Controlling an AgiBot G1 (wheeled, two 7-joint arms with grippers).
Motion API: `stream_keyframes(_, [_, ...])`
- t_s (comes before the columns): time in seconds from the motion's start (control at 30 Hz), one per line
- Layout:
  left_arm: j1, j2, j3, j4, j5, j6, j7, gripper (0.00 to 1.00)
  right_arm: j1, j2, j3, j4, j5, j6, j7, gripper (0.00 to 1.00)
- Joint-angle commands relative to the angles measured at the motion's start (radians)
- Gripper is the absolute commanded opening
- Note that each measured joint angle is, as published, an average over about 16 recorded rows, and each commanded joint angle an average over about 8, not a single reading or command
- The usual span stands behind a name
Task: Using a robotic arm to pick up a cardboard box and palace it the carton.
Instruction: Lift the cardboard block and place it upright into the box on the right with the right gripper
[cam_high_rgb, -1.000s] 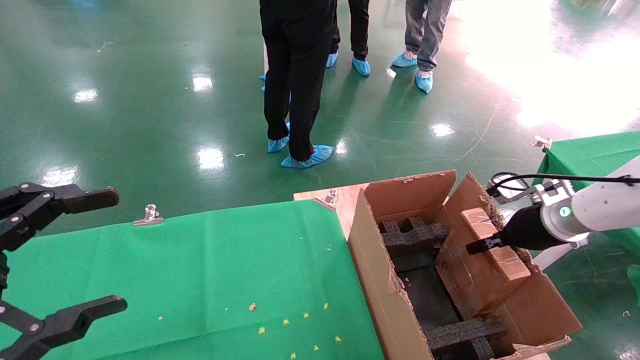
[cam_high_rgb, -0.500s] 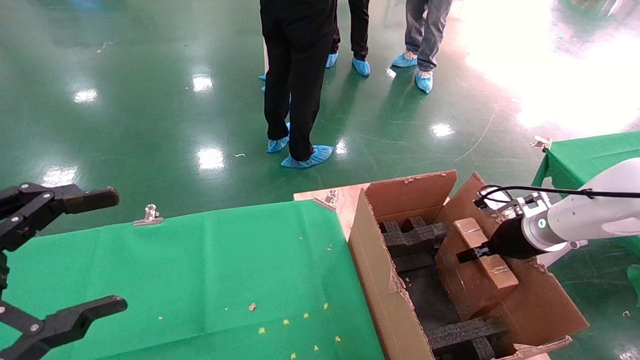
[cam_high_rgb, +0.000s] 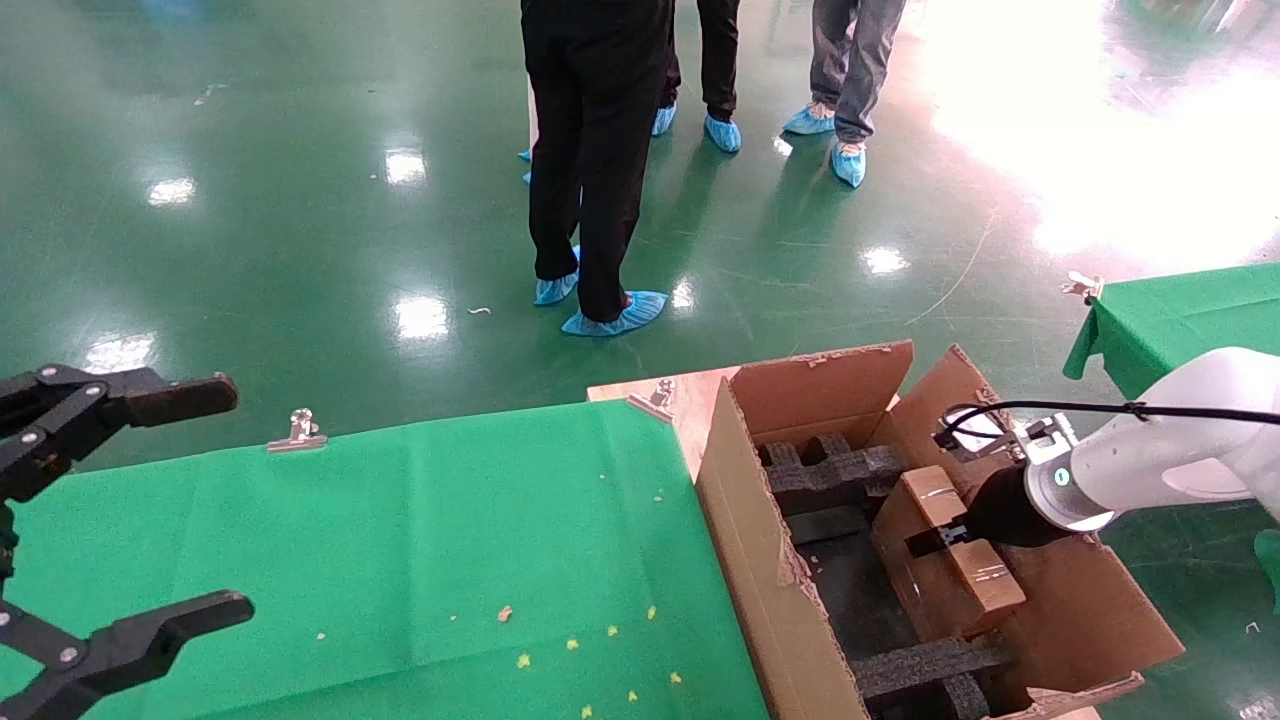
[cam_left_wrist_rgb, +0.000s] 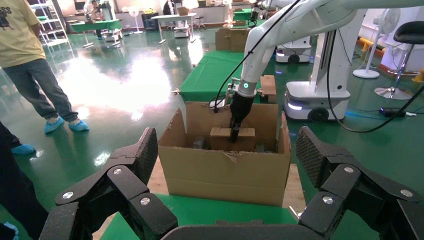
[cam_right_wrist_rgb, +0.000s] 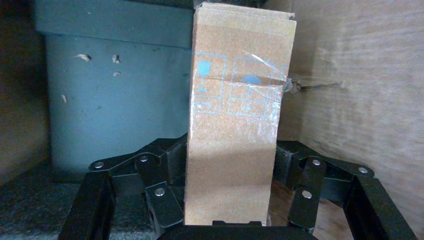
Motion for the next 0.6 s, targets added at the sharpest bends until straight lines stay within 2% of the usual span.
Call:
stream_keyframes(0.03, [0.000,0.000,0.000,0.000,0.000,0.000,0.000,1.00,-0.015,-0.012,0.005,-0.024,0.008,0.000,-0.015,0.00])
stream_keyframes(0.13, [0.000,0.000,0.000,0.000,0.000,0.000,0.000,1.00,-0.029,-0.028,0.011,-0.058,0.017,-0.009,-0.036,0.01])
stream_keyframes(0.17, [0.000,0.000,0.000,0.000,0.000,0.000,0.000,1.00,-0.033,-0.032,0.012,-0.066,0.019,-0.012,-0.042,0.06])
stream_keyframes(0.2, [0.000,0.000,0.000,0.000,0.000,0.000,0.000,1.00,-0.035,-0.035,0.013,-0.073,0.021,-0.014,-0.046,0.15])
stream_keyframes(0.37, [0.000,0.000,0.000,0.000,0.000,0.000,0.000,1.00,-0.047,-0.052,0.020,-0.104,0.030,-0.028,-0.066,0.77])
stream_keyframes(0.43, [0.000,0.000,0.000,0.000,0.000,0.000,0.000,1.00,-0.049,-0.055,0.021,-0.110,0.032,-0.030,-0.069,0.96])
stream_keyframes(0.47, [0.000,0.000,0.000,0.000,0.000,0.000,0.000,1.00,-0.051,-0.057,0.022,-0.113,0.033,-0.032,-0.071,1.00])
stream_keyframes(0.6, [0.000,0.000,0.000,0.000,0.000,0.000,0.000,1.00,-0.050,-0.055,0.022,-0.110,0.033,-0.034,-0.069,1.00])
